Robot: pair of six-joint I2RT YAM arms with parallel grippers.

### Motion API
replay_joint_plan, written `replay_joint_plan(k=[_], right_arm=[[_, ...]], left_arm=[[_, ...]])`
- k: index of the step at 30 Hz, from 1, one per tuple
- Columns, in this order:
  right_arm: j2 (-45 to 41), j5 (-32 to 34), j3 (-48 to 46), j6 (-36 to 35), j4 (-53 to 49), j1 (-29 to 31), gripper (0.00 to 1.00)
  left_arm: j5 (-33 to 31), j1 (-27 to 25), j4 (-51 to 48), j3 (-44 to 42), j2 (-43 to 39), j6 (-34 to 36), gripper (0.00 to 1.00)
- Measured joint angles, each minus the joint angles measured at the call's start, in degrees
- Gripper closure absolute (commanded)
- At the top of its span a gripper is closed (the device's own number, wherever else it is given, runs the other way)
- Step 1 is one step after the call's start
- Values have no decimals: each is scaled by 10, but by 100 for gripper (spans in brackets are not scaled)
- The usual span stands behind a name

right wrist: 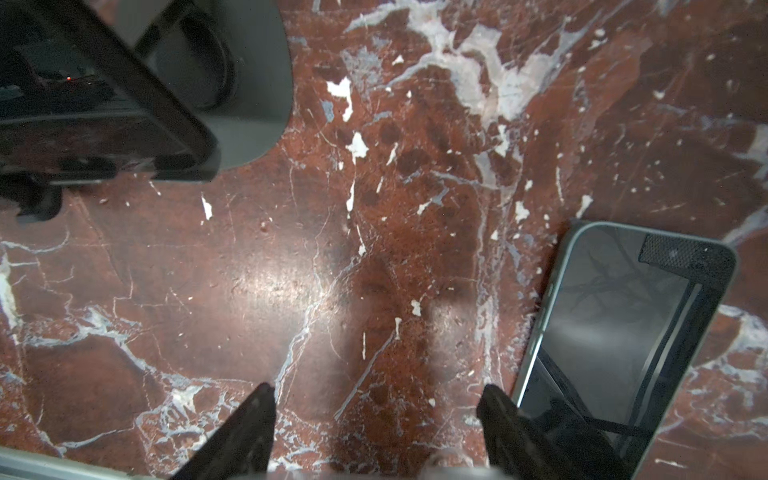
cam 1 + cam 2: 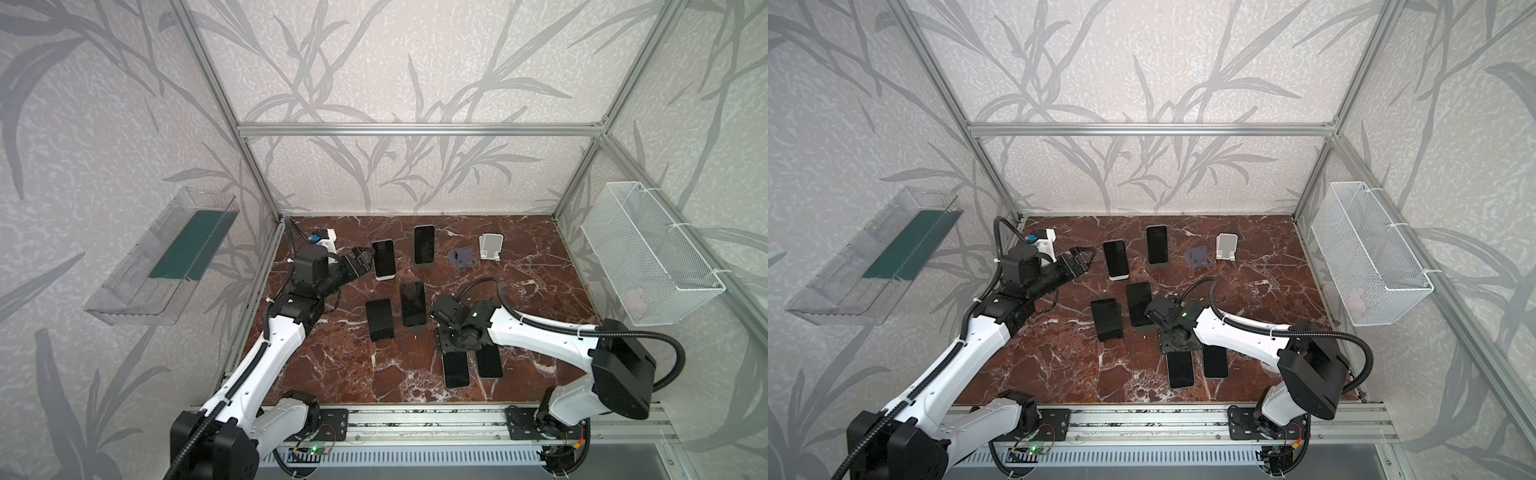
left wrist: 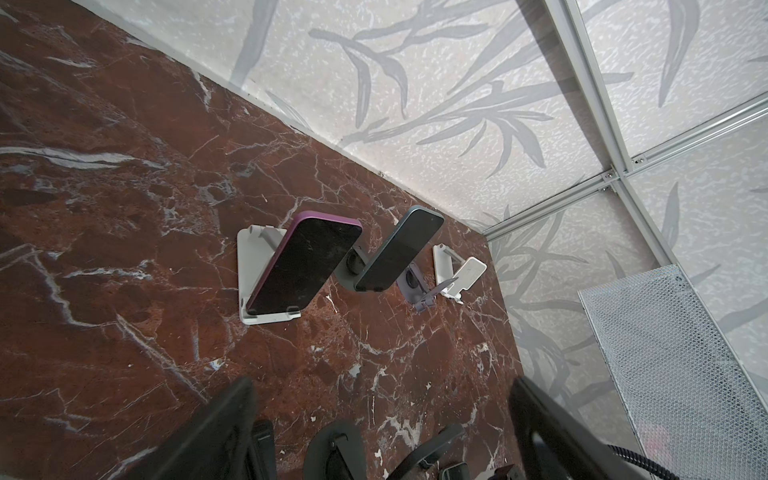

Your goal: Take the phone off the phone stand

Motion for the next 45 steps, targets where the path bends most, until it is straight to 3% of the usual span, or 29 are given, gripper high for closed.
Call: replay_joint_plan(k=[15,31,45], right_arm=[[111,-28,16,-25,53,-59,34],[137,4,39,-48,57,-77,23],[131,29,24,-35,87,-66,23]], left_arm=[[21,4,7,0,25,-14,7],[31,6,14,0,32,-14,8],[31,6,15,0,32,-14,8]])
